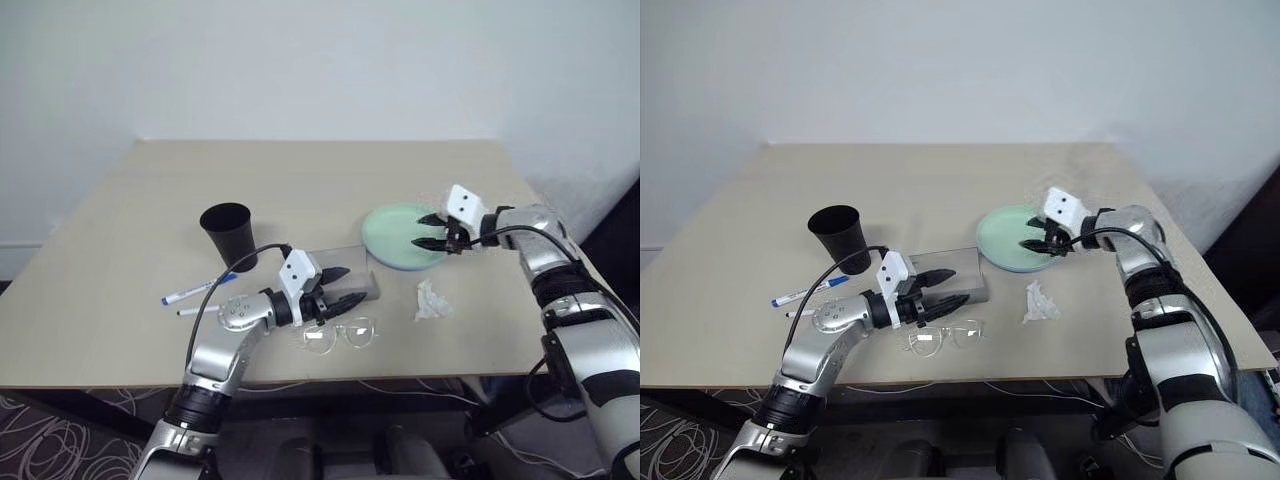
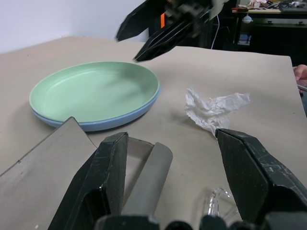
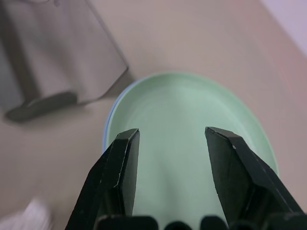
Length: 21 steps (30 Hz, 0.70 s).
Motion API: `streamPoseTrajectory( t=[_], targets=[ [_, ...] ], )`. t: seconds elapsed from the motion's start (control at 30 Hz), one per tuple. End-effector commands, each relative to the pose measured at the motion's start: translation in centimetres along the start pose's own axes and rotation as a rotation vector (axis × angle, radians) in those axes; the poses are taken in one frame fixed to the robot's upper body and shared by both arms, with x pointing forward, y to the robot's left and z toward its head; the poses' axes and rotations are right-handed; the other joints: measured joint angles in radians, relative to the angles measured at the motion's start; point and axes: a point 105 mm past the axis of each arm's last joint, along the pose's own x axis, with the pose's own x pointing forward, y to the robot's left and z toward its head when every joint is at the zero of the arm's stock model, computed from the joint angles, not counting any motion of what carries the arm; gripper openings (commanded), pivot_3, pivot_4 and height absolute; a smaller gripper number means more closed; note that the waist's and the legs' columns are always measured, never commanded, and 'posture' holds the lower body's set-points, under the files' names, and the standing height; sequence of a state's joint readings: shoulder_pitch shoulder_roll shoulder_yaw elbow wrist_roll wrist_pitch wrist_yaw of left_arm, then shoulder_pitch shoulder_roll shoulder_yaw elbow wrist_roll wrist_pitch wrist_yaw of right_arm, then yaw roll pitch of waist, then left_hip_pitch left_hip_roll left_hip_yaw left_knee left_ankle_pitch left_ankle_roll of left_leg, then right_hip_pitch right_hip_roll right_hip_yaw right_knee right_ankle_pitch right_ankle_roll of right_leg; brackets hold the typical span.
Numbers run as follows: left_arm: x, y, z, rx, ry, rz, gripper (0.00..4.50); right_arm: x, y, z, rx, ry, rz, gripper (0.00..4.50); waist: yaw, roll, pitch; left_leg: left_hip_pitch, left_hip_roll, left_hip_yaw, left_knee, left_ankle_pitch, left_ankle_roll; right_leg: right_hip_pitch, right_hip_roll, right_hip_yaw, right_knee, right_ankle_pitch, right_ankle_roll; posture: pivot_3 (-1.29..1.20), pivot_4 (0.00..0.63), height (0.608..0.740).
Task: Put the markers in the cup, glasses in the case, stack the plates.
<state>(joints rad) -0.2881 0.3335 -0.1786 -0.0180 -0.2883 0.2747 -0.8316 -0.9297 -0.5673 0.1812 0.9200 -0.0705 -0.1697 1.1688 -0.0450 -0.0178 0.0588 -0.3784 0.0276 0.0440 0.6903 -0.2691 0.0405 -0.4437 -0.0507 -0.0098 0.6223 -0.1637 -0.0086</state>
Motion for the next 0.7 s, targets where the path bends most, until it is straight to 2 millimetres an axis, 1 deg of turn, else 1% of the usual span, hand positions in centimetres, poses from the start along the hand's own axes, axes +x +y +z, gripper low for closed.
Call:
streamPoseTrajectory(
  t=[0.03, 0.07, 0.13, 0.2, 0.23, 0.37, 0.47, 0.6, 0.7],
  targets=[
    [0.4, 0.0, 1.3, 0.039, -0.035, -0.016, 3.06, -1.4, 0.9, -0.1, 0.056, -0.009, 0.086, 2.74, 0.000, 0.000, 0.000, 0.000, 0.000, 0.000, 0.000, 0.000, 0.000, 0.000, 0.000, 0.000, 0.000, 0.000, 0.000, 0.00, 0.000, 0.721],
    [0.4, 0.0, 1.3, 0.039, -0.036, -0.017, 3.06, -1.8, 1.5, -0.1, 0.075, -0.010, 0.123, 2.95, -0.001, 0.000, 0.000, 0.000, 0.000, 0.000, 0.000, 0.000, 0.000, 0.000, 0.000, 0.000, 0.000, 0.000, 0.000, 0.00, 0.000, 0.721],
    [0.5, 0.1, 1.2, 0.039, -0.036, -0.018, 3.06, -2.3, 2.3, -0.1, 0.098, -0.016, 0.171, 3.58, -0.002, 0.001, 0.000, 0.000, 0.000, 0.000, 0.000, 0.000, 0.000, 0.000, 0.000, 0.000, 0.001, 0.000, 0.000, 0.00, 0.000, 0.721],
    [0.5, 0.1, 1.2, 0.040, -0.036, -0.019, 3.06, -2.7, 2.9, 0.0, 0.115, -0.021, 0.199, 4.33, -0.004, 0.001, 0.000, 0.001, 0.001, 0.000, 0.000, 0.000, 0.000, 0.000, 0.000, 0.001, 0.001, 0.000, 0.000, 0.00, 0.000, 0.721],
    [0.5, 0.1, 1.2, 0.039, -0.037, -0.019, 3.06, -2.8, 3.2, -0.1, 0.117, -0.015, 0.207, 4.45, -0.004, 0.001, 0.000, 0.001, 0.001, 0.000, 0.000, 0.000, 0.000, 0.000, 0.000, 0.001, 0.001, 0.000, 0.000, 0.00, 0.000, 0.721],
    [0.7, 0.1, 1.2, 0.039, -0.038, -0.020, 3.06, -2.8, 4.3, -0.6, 0.134, 0.003, 0.235, 4.45, -0.001, 0.002, 0.000, 0.001, 0.001, 0.000, 0.001, 0.000, 0.000, 0.000, 0.000, 0.000, 0.001, 0.000, 0.000, 0.00, 0.000, 0.721],
    [0.8, 0.1, 1.2, 0.037, -0.041, -0.021, 3.06, -2.2, 4.9, -0.7, 0.181, -0.009, 0.238, 4.45, 0.000, 0.001, 0.000, 0.001, 0.001, 0.000, 0.002, 0.000, 0.000, 0.000, 0.000, 0.000, 0.001, -0.001, -0.001, 0.00, 0.000, 0.721],
    [0.9, 0.0, 1.1, 0.035, -0.042, -0.023, 3.06, -0.4, 5.9, -1.8, 0.208, 0.027, 0.222, 4.45, -0.001, 0.001, 0.000, 0.001, 0.001, 0.000, 0.002, 0.000, 0.000, 0.000, 0.000, 0.000, 0.001, 0.000, 0.000, 0.00, 0.000, 0.721],
    [0.9, 0.1, 1.1, 0.036, -0.042, -0.023, 3.06, 0.6, 6.0, -2.3, 0.222, 0.045, 0.191, 4.45, -0.001, 0.001, 0.000, 0.001, 0.001, 0.000, 0.002, 0.000, 0.000, 0.000, 0.000, 0.000, 0.001, 0.000, 0.000, 0.00, 0.000, 0.721]
  ],
)
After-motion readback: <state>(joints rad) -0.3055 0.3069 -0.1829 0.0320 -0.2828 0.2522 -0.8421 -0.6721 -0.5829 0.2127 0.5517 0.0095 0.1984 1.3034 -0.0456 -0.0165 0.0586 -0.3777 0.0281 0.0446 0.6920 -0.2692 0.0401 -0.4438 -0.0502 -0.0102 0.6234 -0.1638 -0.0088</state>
